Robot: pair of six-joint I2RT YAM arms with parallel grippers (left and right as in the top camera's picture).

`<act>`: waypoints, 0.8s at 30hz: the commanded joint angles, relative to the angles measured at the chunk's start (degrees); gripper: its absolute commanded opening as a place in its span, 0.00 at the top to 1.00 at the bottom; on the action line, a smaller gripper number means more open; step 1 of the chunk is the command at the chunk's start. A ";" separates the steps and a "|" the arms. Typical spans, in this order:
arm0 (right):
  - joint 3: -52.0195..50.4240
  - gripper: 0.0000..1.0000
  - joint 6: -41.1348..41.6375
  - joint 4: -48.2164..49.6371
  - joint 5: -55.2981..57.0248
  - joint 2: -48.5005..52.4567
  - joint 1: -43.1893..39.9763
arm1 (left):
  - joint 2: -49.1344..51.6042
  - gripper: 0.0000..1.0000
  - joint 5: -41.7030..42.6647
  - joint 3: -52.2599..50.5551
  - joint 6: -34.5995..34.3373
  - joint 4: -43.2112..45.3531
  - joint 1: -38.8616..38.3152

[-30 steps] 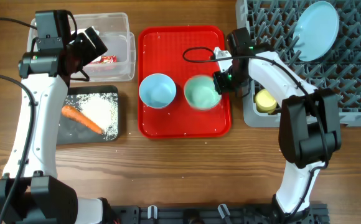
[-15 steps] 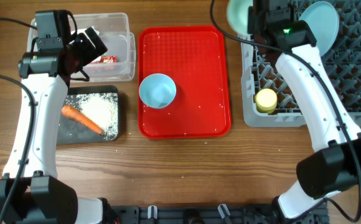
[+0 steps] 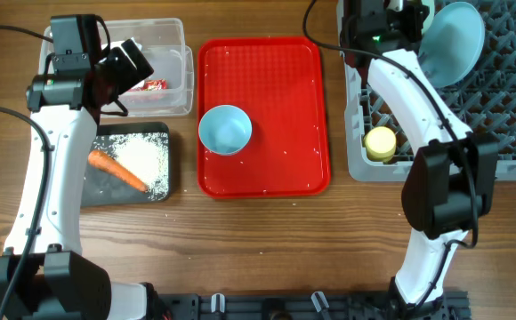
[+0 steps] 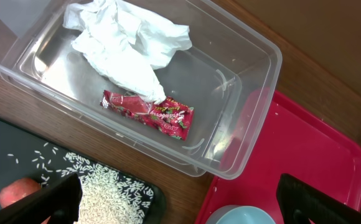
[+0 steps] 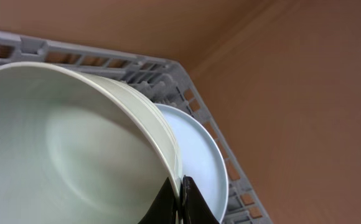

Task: Sort waste into correct bins and load items into the dishwasher rack
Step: 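Grasp the white bowl on the red tray with the right gripper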

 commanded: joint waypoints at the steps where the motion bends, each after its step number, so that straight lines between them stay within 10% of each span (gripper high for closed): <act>1: 0.07 0.96 -1.29 -0.72 2.10 2.71 0.02 | 0.44 0.00 -0.76 -0.07 -0.72 0.02 0.22; 18: -2.21 0.93 0.72 -12.61 -10.03 5.66 3.34 | 0.44 0.00 -0.76 -0.07 -0.72 0.02 0.22; 24: -2.19 0.37 3.89 -15.37 -11.85 5.64 6.67 | 0.44 0.00 -0.76 -0.07 -0.72 0.02 0.22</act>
